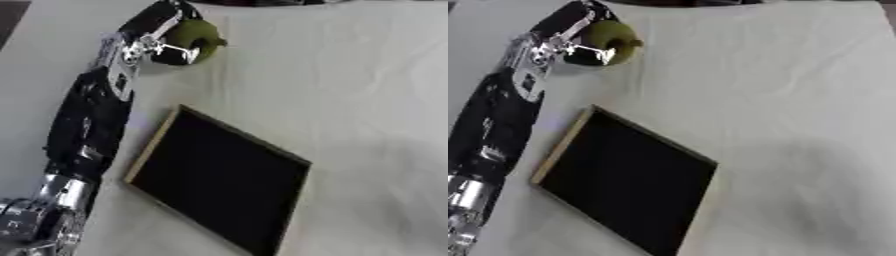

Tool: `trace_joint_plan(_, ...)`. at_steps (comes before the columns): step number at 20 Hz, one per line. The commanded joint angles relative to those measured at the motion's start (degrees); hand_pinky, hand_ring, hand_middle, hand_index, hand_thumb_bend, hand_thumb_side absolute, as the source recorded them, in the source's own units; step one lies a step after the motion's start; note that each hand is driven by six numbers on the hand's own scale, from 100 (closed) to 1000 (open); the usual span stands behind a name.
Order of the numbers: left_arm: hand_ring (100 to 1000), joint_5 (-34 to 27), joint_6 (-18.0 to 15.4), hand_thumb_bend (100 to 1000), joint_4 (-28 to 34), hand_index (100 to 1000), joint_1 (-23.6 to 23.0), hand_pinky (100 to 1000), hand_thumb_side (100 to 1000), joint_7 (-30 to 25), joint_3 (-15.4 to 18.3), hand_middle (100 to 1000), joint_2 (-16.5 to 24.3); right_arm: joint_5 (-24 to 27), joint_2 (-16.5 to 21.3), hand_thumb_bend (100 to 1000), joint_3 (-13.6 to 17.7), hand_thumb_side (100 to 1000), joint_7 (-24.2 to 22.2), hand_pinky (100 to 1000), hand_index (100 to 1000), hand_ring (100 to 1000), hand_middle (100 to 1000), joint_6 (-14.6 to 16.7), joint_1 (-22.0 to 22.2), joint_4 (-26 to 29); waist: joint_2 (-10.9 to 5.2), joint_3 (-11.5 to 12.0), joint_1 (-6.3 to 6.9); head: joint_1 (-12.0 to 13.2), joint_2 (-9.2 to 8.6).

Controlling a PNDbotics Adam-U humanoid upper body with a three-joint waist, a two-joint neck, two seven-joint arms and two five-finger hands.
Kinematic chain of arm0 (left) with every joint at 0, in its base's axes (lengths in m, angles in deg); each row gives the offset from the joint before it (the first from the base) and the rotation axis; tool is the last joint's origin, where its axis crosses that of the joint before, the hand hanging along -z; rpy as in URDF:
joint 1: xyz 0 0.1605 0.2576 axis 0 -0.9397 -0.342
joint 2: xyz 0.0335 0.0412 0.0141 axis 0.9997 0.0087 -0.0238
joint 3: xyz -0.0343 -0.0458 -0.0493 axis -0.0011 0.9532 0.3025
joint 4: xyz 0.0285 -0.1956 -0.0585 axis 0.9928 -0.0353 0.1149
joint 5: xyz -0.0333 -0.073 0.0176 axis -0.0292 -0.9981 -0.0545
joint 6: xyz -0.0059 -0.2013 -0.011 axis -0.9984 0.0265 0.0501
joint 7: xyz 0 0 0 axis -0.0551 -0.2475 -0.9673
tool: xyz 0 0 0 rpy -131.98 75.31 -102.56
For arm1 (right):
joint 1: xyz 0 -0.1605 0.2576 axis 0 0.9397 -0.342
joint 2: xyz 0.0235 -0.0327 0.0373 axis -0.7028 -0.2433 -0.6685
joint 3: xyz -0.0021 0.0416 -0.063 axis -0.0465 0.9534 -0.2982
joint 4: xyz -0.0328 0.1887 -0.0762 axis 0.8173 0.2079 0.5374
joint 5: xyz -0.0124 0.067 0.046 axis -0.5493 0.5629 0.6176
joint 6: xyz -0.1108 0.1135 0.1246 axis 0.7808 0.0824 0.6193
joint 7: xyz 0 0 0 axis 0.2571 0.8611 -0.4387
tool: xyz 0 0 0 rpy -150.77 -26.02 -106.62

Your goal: Pick up objects on the table and place them in the box.

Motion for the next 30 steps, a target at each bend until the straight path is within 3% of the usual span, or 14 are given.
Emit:
trace_joint_plan(1, 444, -1.89, -0.43, 100, 1.24, 576, 0.71, 484, 100, 3.12, -0.36, 519, 1.63, 0.55, 0.61, 100, 0.57, 620, 0.08, 740, 728, 729, 560, -0.20, -0.04, 0.89, -1.96, 0.13, -0.17, 0.19, 0.16)
trace_joint_plan(8, 426, -4.85, -1.74, 119, 5.20, 558, 0.67, 464, 100, 5.34, -1.68, 500, 1.92, 0.83, 0.94, 100, 0.85, 621, 0.51, 739, 727, 726, 559, -0.07, 0.33, 0.89, -2.96, 0.68, -0.34, -0.16, 1.07)
trace_joint_plan(18, 431, -13.85, -7.00, 292, 14.29, 557, -0.61, 454, 100, 1.96, -6.92, 486, 2.69, 1.00, 1.84, 100, 1.56, 624, 1.50, 737, 727, 722, 559, -0.24, 1.06, 0.89, -5.04, 1.88, 0.36, -1.85, 2.95)
trace_joint_plan(24, 442, -21.29, -10.88, 403, 22.76, 562, -3.81, 449, 100, 0.57, -12.09, 478, 2.59, 0.13, 2.94, 100, 2.71, 624, 2.91, 736, 727, 719, 559, -0.11, 1.85, 0.89, -5.97, 3.54, 1.28, -4.68, 4.64)
trace_joint_plan(30, 437, -29.29, -13.48, 267, 29.10, 562, -7.70, 455, 100, -2.98, -17.55, 485, 2.26, -0.68, 4.03, 100, 3.26, 624, 4.08, 736, 727, 717, 559, 0.11, 2.62, 0.89, -6.92, 5.27, 1.76, -7.52, 6.10)
